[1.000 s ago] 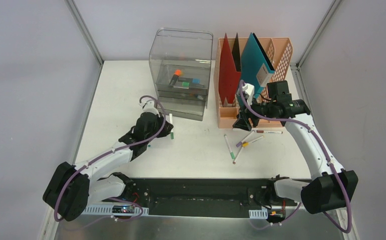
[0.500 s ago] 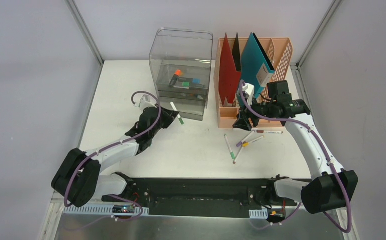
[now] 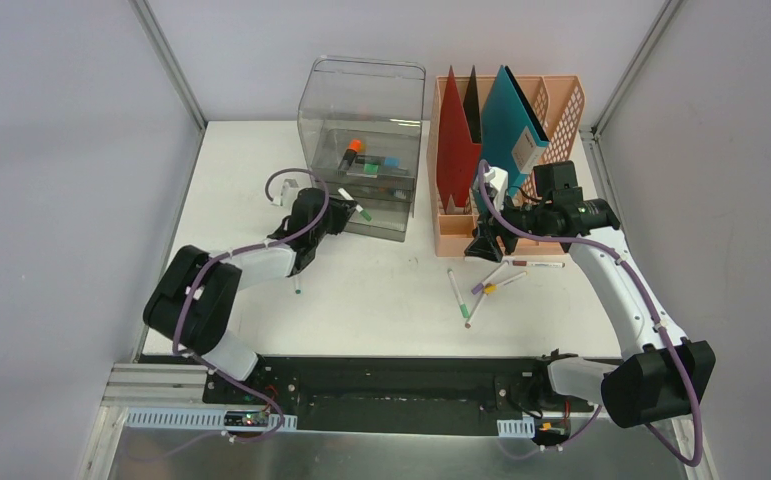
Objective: Organize the desk
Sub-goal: Place the stationery in the drawer.
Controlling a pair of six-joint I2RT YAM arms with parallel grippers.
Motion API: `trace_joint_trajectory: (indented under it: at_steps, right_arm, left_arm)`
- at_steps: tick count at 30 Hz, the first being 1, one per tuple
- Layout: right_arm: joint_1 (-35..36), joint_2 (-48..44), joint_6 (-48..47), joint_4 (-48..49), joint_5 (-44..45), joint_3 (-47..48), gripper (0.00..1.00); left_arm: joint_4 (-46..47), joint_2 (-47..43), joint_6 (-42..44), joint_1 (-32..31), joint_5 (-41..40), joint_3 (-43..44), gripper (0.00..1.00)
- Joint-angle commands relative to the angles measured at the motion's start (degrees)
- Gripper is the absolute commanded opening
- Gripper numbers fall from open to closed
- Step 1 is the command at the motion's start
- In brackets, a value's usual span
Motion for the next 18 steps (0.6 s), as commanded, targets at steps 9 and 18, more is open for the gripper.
trace_joint_trajectory:
  at_steps: [9,18]
  right_arm:
    - [-0.34,-0.95,-1.91,-0.08,-2.08,0.91,0.54]
    - [-0.36,-0.57,-2.08,-0.26,-1.95,0.83,0.54]
  left_arm:
    - [14.07,11.69,-5.04,3.46,9.44,5.87,0.47]
    - [15.80,7.30,2.63,3.52,12.39,3.35,0.59]
